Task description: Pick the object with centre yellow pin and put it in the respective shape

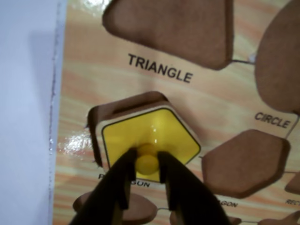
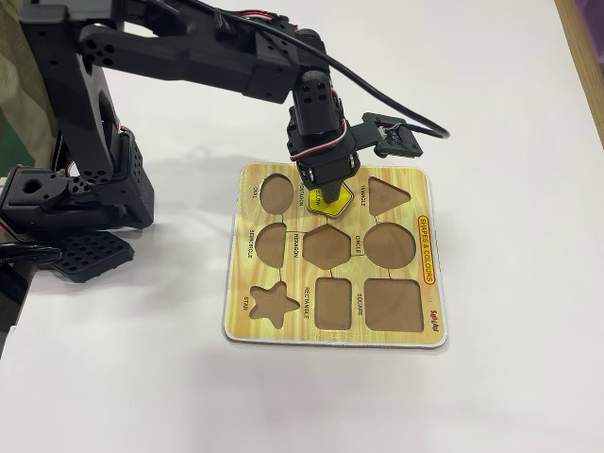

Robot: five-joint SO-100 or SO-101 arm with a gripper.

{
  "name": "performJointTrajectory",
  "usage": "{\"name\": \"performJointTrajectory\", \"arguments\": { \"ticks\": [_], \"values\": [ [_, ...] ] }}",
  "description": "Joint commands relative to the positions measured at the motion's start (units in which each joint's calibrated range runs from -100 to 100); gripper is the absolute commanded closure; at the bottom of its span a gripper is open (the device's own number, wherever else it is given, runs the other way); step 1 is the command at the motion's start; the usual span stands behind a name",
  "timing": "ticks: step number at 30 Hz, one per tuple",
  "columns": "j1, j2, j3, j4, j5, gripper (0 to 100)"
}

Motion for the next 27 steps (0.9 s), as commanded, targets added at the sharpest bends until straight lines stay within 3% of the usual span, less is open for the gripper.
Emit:
{"name": "performJointTrajectory", "arguments": {
  "ticks": [1,27],
  "values": [
    [-0.8,-0.7,-2.9,-0.5,0.0,99],
    [-1.4,-0.7,-2.8,-3.2,0.1,99]
  ]
}}
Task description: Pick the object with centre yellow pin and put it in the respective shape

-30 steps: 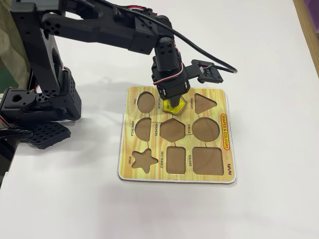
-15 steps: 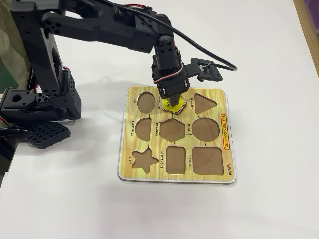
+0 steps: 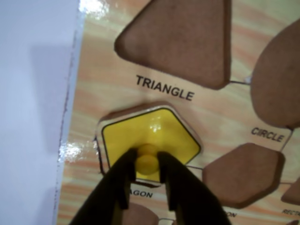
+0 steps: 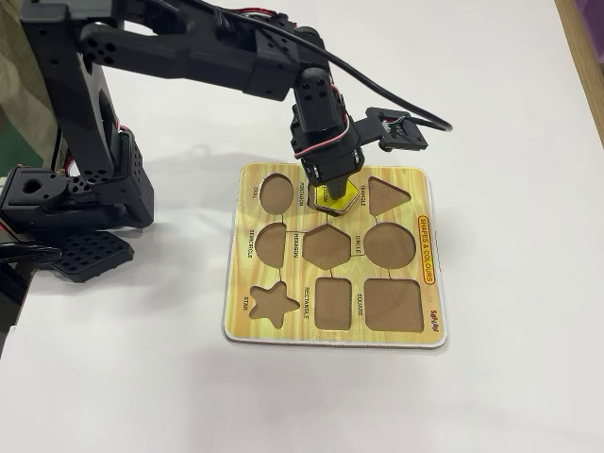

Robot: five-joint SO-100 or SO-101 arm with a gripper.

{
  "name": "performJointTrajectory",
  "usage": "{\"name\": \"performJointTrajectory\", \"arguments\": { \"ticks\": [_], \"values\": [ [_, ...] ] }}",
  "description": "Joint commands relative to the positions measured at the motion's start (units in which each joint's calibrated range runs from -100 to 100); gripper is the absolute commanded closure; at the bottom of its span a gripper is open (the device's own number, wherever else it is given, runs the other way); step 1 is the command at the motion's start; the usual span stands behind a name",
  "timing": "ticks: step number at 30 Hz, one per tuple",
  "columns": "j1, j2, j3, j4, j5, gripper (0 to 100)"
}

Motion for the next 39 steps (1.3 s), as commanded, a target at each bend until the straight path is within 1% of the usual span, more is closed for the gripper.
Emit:
{"name": "performJointTrajectory", "arguments": {
  "ticks": [1,39],
  "values": [
    [-0.5,-0.7,-2.8,-0.7,0.1,99],
    [-0.4,-0.7,-1.7,0.1,-0.4,99]
  ]
}}
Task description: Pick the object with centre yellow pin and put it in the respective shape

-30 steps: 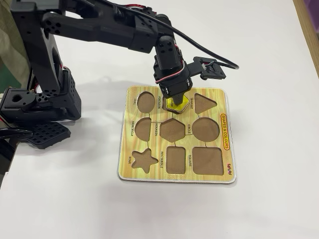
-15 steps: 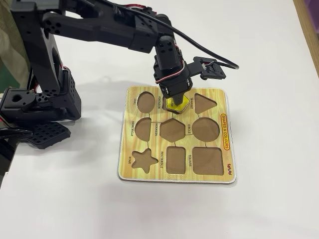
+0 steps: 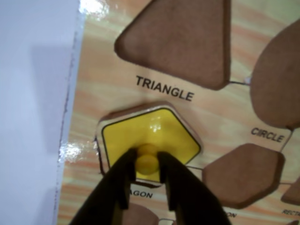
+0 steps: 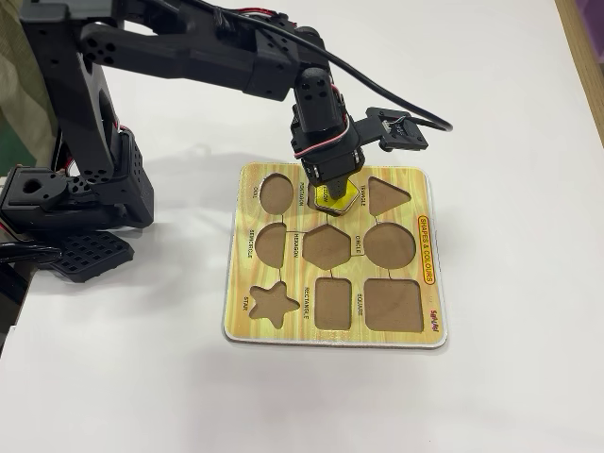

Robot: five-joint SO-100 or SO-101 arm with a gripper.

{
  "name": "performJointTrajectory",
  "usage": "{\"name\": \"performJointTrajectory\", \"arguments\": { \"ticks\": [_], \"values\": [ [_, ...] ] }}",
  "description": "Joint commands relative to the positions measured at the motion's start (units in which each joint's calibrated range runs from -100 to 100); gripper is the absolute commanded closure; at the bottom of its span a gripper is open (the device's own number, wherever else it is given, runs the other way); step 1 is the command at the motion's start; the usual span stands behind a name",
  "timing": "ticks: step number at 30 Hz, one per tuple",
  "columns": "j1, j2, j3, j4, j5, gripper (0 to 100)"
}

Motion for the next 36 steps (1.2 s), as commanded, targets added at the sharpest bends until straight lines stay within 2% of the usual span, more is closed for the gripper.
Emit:
{"name": "performJointTrajectory", "arguments": {
  "ticks": [1,26,31,36],
  "values": [
    [-0.4,-0.7,-1.7,0.3,-0.4,99],
    [-0.5,0.9,-0.7,0.4,-0.5,99],
    [-0.3,0.8,-0.7,4.7,-0.5,99],
    [-0.5,0.8,-0.8,4.6,-0.5,99]
  ]
}}
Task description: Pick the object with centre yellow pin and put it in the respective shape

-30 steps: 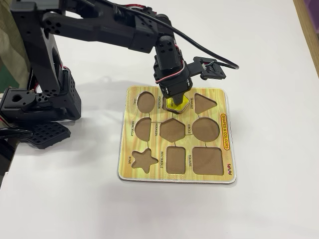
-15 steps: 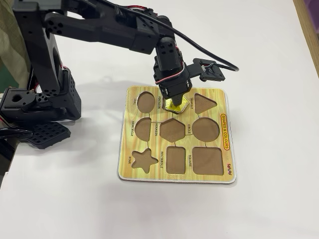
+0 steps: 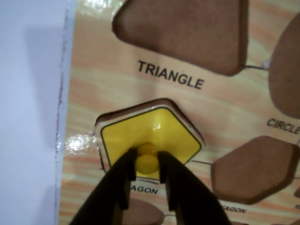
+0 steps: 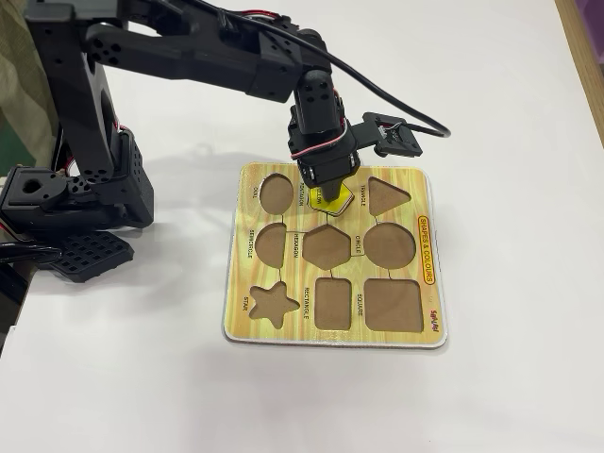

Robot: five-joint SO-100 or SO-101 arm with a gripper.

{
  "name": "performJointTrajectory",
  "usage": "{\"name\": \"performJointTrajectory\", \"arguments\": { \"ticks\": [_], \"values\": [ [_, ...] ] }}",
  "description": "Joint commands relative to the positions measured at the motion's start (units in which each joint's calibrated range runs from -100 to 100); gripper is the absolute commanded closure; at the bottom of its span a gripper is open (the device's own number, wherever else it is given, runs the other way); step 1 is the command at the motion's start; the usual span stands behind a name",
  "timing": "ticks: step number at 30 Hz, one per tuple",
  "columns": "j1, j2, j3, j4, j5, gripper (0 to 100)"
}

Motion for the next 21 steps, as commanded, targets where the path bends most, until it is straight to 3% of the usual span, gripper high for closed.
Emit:
{"name": "performJointTrajectory", "arguments": {
  "ticks": [1,4,11,21],
  "values": [
    [-0.2,-0.7,-0.8,1.0,0.1,99],
    [-0.2,-1.0,-1.0,1.5,0.1,98],
    [-0.2,-4.9,-1.1,0.6,0.1,76],
    [-0.2,-14.1,-0.7,0.5,0.0,75]
  ]
}}
